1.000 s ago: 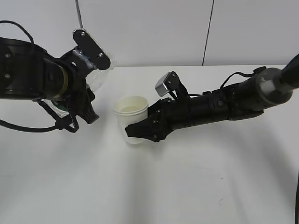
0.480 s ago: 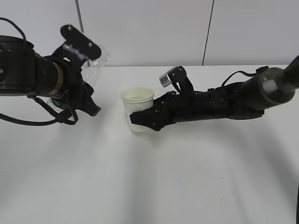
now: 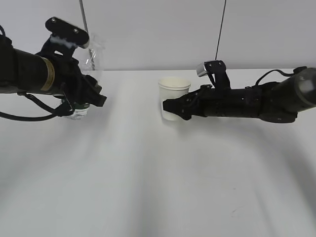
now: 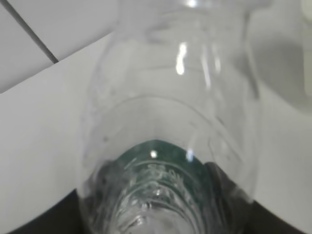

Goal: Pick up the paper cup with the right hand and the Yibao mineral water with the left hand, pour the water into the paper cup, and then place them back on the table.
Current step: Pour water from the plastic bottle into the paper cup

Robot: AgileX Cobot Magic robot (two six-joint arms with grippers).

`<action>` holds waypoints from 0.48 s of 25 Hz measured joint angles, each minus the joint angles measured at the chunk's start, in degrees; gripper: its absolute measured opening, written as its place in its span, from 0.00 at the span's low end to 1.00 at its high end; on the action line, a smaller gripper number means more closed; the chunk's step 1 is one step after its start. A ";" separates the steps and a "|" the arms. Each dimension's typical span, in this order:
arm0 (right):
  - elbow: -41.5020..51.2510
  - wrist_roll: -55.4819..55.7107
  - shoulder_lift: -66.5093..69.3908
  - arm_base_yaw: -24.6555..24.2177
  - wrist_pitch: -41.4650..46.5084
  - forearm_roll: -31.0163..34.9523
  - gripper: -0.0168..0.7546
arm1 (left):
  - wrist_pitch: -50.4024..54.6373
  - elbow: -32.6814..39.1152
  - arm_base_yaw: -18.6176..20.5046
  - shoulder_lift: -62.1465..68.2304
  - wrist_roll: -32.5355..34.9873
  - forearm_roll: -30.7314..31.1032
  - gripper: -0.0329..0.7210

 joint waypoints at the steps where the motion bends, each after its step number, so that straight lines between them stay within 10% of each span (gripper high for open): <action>1: 0.00 0.00 0.00 -0.25 0.24 0.28 0.73 | -1.62 0.00 0.70 0.00 -0.06 -0.36 0.50; 12: -1.34 -0.44 0.00 -0.78 1.95 0.72 0.73 | -18.45 0.00 8.13 2.00 -0.46 -5.11 0.50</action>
